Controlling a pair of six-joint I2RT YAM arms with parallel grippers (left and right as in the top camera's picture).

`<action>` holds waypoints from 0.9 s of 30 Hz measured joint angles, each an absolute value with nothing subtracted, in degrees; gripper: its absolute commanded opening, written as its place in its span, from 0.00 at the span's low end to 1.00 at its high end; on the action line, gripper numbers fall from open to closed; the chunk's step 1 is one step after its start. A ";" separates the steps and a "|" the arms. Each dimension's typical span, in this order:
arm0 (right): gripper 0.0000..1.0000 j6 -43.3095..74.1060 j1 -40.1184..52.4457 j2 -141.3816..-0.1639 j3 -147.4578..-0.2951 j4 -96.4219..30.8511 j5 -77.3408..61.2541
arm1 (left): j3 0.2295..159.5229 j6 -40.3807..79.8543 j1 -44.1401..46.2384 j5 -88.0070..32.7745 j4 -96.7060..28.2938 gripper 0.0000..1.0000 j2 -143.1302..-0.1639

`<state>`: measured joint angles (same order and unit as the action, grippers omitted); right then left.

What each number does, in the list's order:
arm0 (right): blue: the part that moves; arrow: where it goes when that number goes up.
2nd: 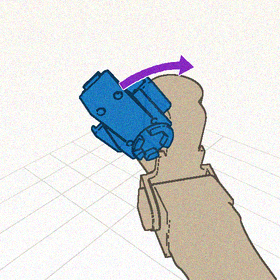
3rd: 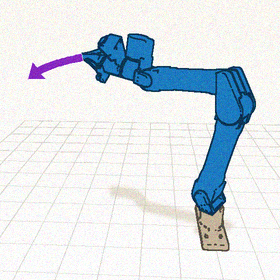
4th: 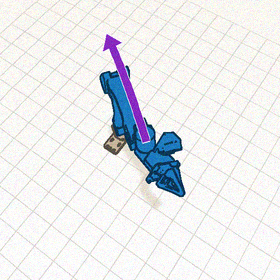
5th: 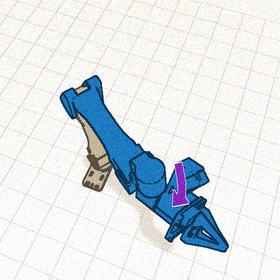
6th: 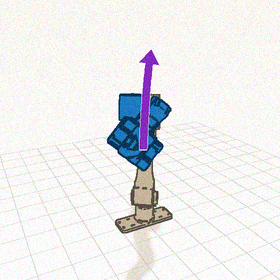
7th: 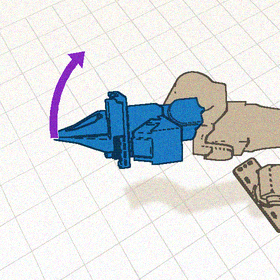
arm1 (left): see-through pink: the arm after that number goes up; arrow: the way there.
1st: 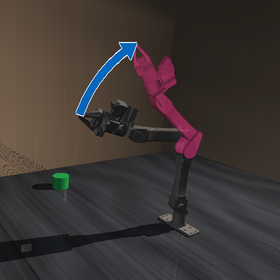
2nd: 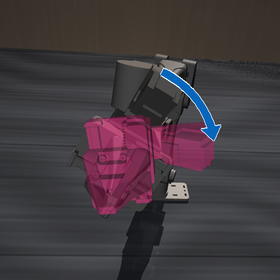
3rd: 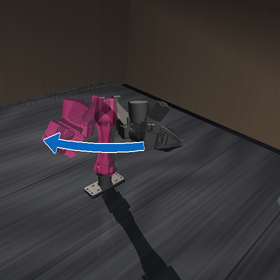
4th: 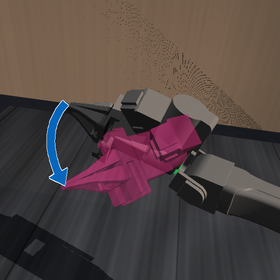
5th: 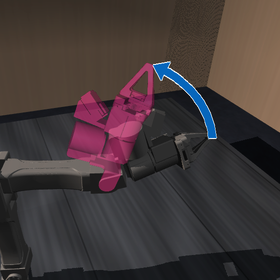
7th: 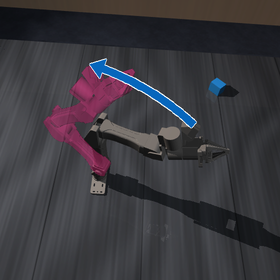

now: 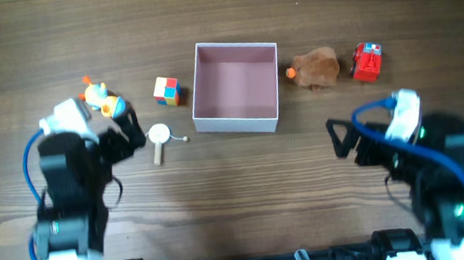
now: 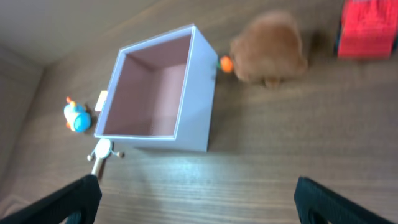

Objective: Pack container
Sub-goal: 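Move the right gripper to the brown plush turtle and grasp it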

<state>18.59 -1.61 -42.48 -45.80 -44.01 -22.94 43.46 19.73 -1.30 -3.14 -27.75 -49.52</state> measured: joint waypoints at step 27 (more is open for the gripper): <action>1.00 2.74 8.58 -113.03 -91.77 -50.02 0.95 | 54.85 19.68 -1.30 -2.90 -28.14 1.00 -78.17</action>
